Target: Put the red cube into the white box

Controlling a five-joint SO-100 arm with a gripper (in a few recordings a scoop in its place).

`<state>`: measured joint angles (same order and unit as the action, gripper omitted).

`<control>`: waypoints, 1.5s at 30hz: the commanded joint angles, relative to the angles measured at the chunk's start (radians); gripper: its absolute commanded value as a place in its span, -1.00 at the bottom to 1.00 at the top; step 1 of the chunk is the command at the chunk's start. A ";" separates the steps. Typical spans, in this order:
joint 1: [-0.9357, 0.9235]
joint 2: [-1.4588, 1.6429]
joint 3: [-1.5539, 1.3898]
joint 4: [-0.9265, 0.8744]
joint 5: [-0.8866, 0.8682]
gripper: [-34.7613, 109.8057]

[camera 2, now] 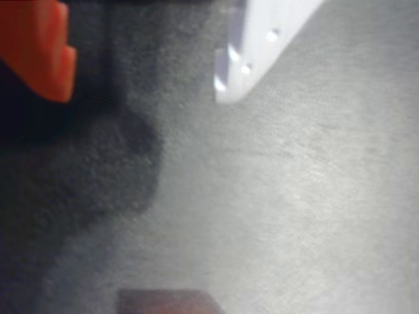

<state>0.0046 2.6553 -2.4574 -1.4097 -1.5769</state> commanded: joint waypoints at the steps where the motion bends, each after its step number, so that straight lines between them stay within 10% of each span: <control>1: 0.026 -0.115 0.064 0.058 -0.031 -0.27; 45: 0.048 -0.888 0.308 0.546 -0.012 -0.27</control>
<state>0.0537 1.7656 -2.1829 -0.8805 -1.5953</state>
